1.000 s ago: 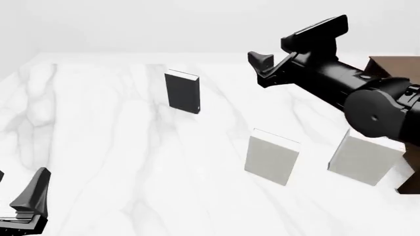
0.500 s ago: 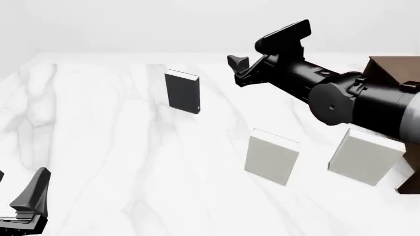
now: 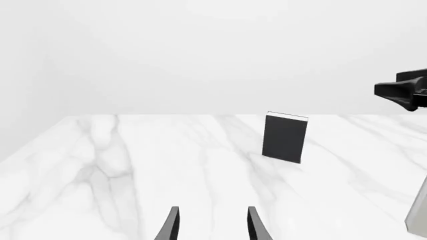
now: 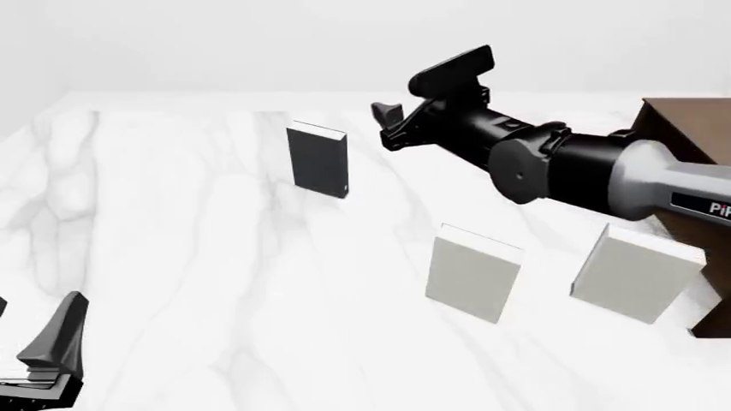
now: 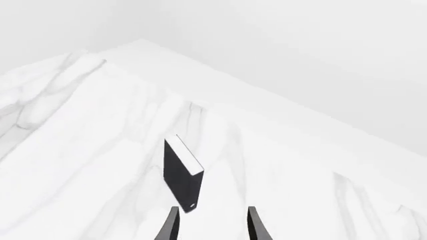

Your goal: Pick up the book on the left and place it on top of the shelf.

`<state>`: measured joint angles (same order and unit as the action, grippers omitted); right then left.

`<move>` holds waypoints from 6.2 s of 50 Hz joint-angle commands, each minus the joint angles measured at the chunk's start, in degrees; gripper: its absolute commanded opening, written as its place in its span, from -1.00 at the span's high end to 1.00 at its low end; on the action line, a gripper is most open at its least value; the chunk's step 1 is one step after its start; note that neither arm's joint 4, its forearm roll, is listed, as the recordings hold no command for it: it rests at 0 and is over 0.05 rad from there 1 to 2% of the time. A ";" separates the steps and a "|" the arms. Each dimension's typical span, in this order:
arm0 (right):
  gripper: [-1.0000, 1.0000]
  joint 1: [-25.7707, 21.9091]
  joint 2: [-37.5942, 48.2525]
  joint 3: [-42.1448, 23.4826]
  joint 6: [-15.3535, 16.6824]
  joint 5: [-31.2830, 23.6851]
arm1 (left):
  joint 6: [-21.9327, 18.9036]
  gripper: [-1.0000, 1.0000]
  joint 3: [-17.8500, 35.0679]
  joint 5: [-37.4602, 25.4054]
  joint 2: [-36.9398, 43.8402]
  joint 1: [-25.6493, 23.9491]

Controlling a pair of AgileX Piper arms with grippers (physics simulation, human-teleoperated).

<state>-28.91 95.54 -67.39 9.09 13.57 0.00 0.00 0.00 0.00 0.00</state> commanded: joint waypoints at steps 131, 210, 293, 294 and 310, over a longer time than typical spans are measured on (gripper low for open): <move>-1.00 -1.70 32.52 -26.06 -2.64 1.21 | 0.00 -1.00 0.00 0.00 0.00 0.00; -1.00 -2.03 44.85 -38.78 -4.53 -2.10 | 0.00 -1.00 0.00 0.00 0.00 0.00; 1.00 -1.90 14.70 -7.10 -2.08 9.58 | 0.00 -1.00 0.00 0.00 0.00 0.00; 1.00 -2.07 13.71 -6.35 -1.98 9.48 | 0.00 -1.00 0.00 0.00 0.00 0.00; 1.00 -1.46 3.30 2.51 -0.31 9.46 | 0.00 -1.00 0.00 0.00 0.00 0.00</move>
<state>-30.76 106.43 -70.57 8.95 22.40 0.00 0.00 0.00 0.00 0.00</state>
